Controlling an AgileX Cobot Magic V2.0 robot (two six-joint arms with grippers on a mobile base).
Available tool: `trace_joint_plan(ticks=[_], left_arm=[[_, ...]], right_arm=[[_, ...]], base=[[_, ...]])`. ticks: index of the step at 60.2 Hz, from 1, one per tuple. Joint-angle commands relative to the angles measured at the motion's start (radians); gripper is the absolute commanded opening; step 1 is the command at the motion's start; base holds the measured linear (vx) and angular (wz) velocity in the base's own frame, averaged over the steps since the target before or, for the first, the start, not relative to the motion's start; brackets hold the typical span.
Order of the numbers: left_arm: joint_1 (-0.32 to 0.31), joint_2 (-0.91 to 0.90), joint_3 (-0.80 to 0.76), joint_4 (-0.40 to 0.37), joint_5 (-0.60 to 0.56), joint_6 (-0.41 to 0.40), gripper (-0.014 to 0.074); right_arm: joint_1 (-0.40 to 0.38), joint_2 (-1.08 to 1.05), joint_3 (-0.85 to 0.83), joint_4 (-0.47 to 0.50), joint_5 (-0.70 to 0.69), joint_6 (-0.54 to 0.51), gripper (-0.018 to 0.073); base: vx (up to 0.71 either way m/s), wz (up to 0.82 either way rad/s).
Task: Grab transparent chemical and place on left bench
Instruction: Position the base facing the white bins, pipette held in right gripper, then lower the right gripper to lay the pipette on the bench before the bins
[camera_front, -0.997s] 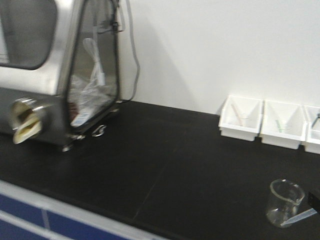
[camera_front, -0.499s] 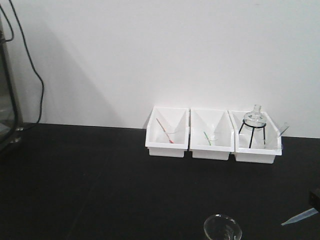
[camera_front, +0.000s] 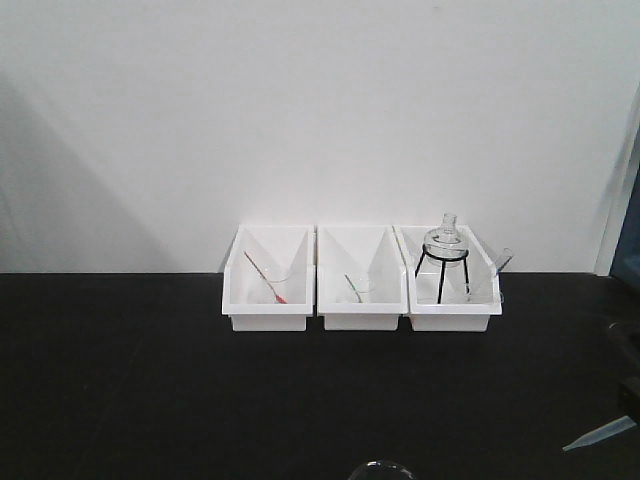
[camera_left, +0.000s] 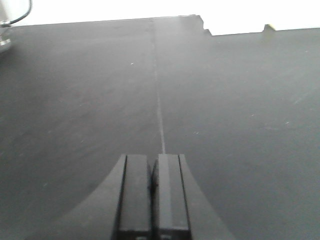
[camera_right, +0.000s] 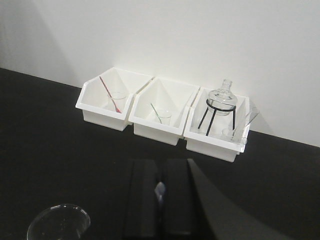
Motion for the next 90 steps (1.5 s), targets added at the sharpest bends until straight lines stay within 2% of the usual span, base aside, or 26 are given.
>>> trace_joint_plan(ticks=[1, 28, 33, 41, 46, 57, 63, 75, 82, 90], left_arm=[[-0.002, -0.019, 0.016, -0.001, -0.078, -0.008, -0.0003], [-0.002, -0.019, 0.016, -0.001, -0.078, -0.008, -0.0003], [-0.002, -0.019, 0.016, -0.001, -0.078, -0.008, -0.0003], [-0.002, -0.019, 0.016, -0.001, -0.078, -0.008, -0.0003], [-0.002, -0.019, 0.016, -0.001, -0.078, -0.008, -0.0003], [-0.002, -0.019, 0.016, -0.001, -0.078, -0.008, -0.0003], [-0.002, -0.019, 0.016, -0.001, -0.078, -0.008, -0.0003], [-0.002, -0.019, 0.016, -0.001, -0.078, -0.008, -0.0003], [-0.002, -0.019, 0.016, -0.001, -0.078, -0.008, -0.0003], [-0.002, -0.019, 0.016, -0.001, -0.078, -0.008, -0.0003]], right_arm=[[0.001, 0.0, -0.028, -0.007, -0.08, -0.003, -0.0003], [0.001, 0.0, -0.028, 0.009, -0.095, -0.002, -0.0003], [0.001, 0.02, -0.028, 0.064, -0.149, 0.02, -0.0003], [0.001, 0.135, -0.028, 0.204, -0.299, 0.071, -0.0003], [0.001, 0.232, -0.028, 0.236, -0.356, 0.073, -0.0003], [0.001, 0.388, -0.028, 0.229, -0.434, 0.088, -0.0003], [0.007, 0.443, -0.028, 0.217, -0.458, 0.132, -0.0001], [0.122, 0.513, -0.028, 0.173, -0.586, 0.139, -0.0001], [0.163, 0.551, -0.028, 0.173, -0.578, 0.139, -0.0001], [0.173, 0.592, -0.028, 0.172, -0.564, 0.139, -0.0001]], base=[[0.03, -0.09], [0.0, -0.01], [0.0, 0.0], [0.0, 0.0], [0.0, 0.0], [0.0, 0.0], [0.0, 0.0], [0.0, 0.0], [0.0, 0.0], [0.0, 0.0]])
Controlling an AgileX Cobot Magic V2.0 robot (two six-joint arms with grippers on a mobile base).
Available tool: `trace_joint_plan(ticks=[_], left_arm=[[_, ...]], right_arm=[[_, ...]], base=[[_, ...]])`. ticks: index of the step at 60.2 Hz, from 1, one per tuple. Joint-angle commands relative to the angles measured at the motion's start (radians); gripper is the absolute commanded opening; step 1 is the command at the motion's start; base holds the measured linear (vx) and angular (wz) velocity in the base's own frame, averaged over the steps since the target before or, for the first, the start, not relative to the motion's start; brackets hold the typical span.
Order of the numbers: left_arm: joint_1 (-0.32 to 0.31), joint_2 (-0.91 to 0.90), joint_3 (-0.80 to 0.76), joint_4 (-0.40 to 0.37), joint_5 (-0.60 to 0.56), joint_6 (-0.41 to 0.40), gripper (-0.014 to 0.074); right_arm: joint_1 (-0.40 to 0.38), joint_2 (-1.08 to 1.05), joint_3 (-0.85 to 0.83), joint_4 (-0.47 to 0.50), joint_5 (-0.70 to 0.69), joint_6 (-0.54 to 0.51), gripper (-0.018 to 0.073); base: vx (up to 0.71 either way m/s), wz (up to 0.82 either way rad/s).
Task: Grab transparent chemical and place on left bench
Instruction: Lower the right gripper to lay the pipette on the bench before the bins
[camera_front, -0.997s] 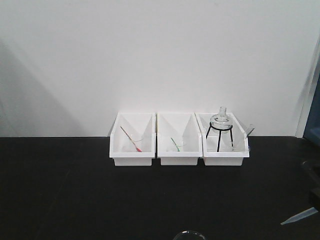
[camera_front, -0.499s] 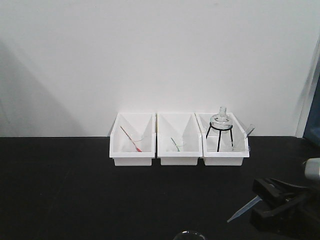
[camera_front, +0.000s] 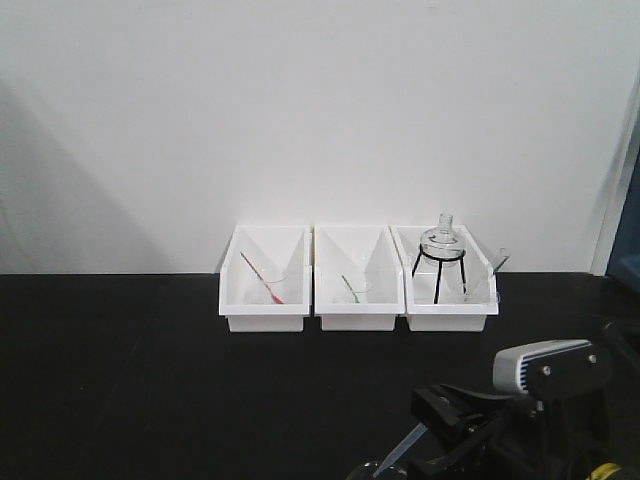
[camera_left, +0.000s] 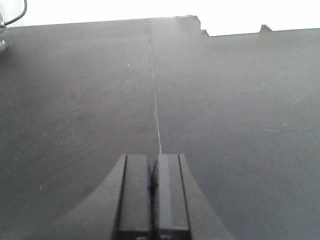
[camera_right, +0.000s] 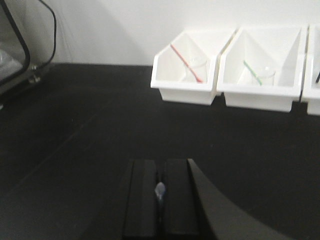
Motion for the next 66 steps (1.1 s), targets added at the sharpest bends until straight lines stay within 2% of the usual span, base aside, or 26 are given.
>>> trace_joint_plan(ticks=[1, 9, 17, 20, 32, 38, 43, 49, 55, 62, 66], left_arm=[[-0.002, -0.019, 0.016, -0.001, -0.078, -0.008, -0.0003], [-0.002, -0.019, 0.016, -0.001, -0.078, -0.008, -0.0003], [-0.002, -0.019, 0.016, -0.001, -0.078, -0.008, -0.0003], [-0.002, -0.019, 0.016, -0.001, -0.078, -0.008, -0.0003], [-0.002, -0.019, 0.016, -0.001, -0.078, -0.008, -0.0003], [-0.002, -0.019, 0.016, -0.001, -0.078, -0.008, -0.0003], [-0.002, -0.019, 0.016, -0.001, -0.078, -0.008, -0.0003], [-0.002, -0.019, 0.016, -0.001, -0.078, -0.008, -0.0003], [-0.002, -0.019, 0.016, -0.001, -0.078, -0.008, -0.0003], [-0.002, -0.019, 0.016, -0.001, -0.078, -0.008, -0.0003], [-0.002, -0.019, 0.016, -0.001, -0.078, -0.008, -0.0003]], right_arm=[[0.004, 0.007, -0.028, -0.006, -0.076, 0.0, -0.0001], [0.004, 0.063, -0.028, -0.006, -0.082, 0.0, 0.0007], [0.004, 0.106, -0.028, -0.006, -0.102, -0.004, 0.0074], [0.004, 0.12, -0.028, -0.006, -0.112, -0.008, 0.0128], [0.004, 0.133, -0.028, -0.006, -0.141, -0.01, 0.045], [0.004, 0.133, -0.028, -0.005, -0.154, -0.011, 0.0571], [0.004, 0.133, -0.028, -0.006, -0.161, -0.018, 0.0633], [0.004, 0.117, -0.028, -0.006, -0.176, -0.048, 0.0636], [0.004, 0.063, -0.028, -0.004, -0.166, -0.156, 0.0602], [0.004, -0.038, -0.028, 0.037, -0.091, -0.236, 0.0505], [0.004, -0.117, -0.028, 0.079, -0.013, -0.282, 0.0412]], base=[[0.0, 0.0], [0.0, 0.0], [0.0, 0.0], [0.0, 0.0], [0.0, 0.0], [0.0, 0.0], [0.0, 0.0], [0.0, 0.0], [0.0, 0.0], [0.0, 0.0], [0.0, 0.0]])
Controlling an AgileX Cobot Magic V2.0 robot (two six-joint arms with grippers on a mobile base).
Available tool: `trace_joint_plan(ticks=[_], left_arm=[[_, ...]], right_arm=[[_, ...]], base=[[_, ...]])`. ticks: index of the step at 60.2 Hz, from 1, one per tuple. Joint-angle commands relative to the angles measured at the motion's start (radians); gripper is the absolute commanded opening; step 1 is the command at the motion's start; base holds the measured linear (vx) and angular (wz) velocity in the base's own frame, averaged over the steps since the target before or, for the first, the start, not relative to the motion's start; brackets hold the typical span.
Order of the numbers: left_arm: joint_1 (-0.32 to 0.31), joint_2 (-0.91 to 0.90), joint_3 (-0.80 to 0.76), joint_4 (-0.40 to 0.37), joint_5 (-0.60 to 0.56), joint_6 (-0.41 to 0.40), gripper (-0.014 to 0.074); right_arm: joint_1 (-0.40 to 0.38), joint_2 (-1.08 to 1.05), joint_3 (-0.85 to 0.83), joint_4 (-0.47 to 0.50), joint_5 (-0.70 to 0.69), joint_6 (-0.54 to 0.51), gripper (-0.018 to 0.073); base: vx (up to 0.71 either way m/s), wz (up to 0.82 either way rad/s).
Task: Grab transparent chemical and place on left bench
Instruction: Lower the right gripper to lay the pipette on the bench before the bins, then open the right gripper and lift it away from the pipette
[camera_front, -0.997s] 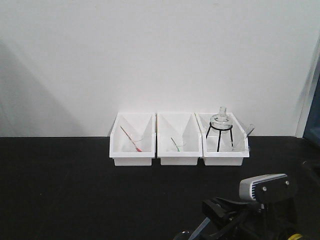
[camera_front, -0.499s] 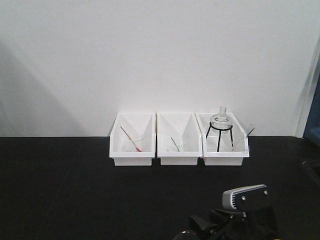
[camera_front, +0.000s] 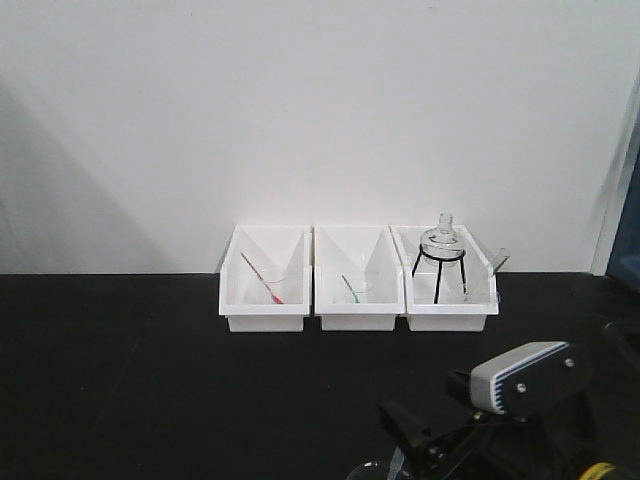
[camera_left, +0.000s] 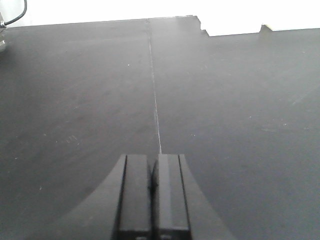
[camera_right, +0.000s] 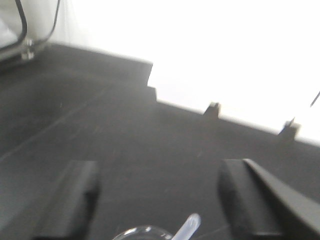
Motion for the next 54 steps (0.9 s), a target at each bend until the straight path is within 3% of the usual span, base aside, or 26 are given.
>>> trace_joint_plan(ticks=[1, 14, 31, 54], left_arm=[[-0.002, -0.019, 0.016, -0.001, -0.078, -0.008, -0.0003], [-0.002, -0.019, 0.016, -0.001, -0.078, -0.008, -0.0003], [-0.002, -0.019, 0.016, -0.001, -0.078, -0.008, -0.0003], [-0.002, -0.019, 0.016, -0.001, -0.078, -0.008, -0.0003]], right_arm=[[0.0, -0.118, -0.028, 0.04, 0.014, -0.074, 0.039], [0.0, -0.366, -0.028, 0.04, 0.26, -0.114, -0.0014], [0.0, -0.558, -0.028, 0.04, 0.313, -0.113, -0.0007], [-0.002, -0.601, -0.028, 0.021, 0.312, -0.131, -0.0008]], base=[[0.0, 0.0], [0.0, 0.0], [0.0, 0.0], [0.0, 0.0]])
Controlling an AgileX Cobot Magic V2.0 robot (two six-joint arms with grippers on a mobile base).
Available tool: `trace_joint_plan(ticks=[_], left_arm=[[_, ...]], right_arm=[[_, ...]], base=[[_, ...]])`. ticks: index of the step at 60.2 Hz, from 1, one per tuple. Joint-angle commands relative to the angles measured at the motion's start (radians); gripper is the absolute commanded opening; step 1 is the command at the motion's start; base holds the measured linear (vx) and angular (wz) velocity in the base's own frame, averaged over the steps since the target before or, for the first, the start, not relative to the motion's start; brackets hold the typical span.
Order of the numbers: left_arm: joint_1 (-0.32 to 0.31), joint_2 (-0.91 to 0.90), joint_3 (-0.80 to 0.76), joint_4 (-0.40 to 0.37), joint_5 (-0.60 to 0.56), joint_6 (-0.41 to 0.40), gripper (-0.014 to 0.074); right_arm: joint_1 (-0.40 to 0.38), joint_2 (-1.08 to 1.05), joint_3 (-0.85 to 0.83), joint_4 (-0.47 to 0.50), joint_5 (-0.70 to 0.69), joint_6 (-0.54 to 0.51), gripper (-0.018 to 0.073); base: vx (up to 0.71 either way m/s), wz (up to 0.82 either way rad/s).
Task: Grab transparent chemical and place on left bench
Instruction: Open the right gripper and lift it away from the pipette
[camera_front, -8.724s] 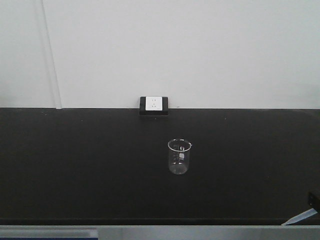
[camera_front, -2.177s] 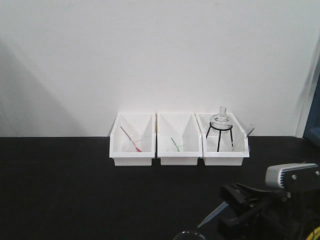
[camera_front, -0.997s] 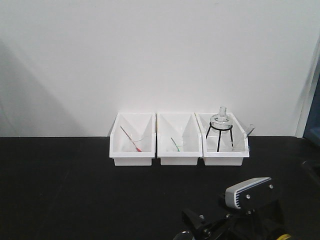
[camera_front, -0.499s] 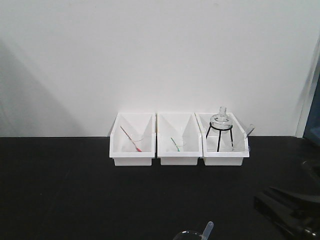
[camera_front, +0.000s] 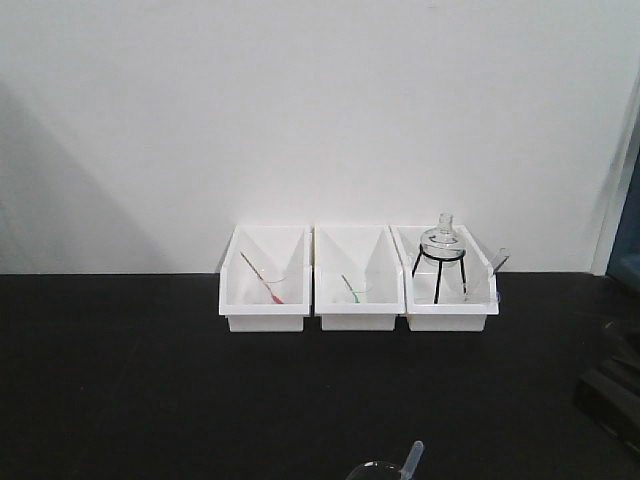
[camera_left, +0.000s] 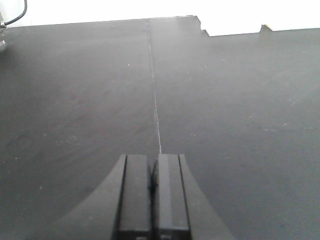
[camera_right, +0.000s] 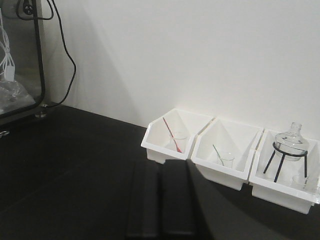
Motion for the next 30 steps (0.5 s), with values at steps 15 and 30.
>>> trace_joint_plan(ticks=[15, 30], left_arm=[[-0.002, -0.019, 0.016, -0.001, -0.078, -0.008, -0.0003], [-0.002, -0.019, 0.016, -0.001, -0.078, -0.008, -0.0003]], right_arm=[[-0.127, -0.068, 0.043, -0.043, -0.075, -0.011, -0.0008], [-0.463, -0.357, 0.347, -0.059, -0.067, 0.074, -0.0008]], base=[[0.0, 0.0], [0.0, 0.0]])
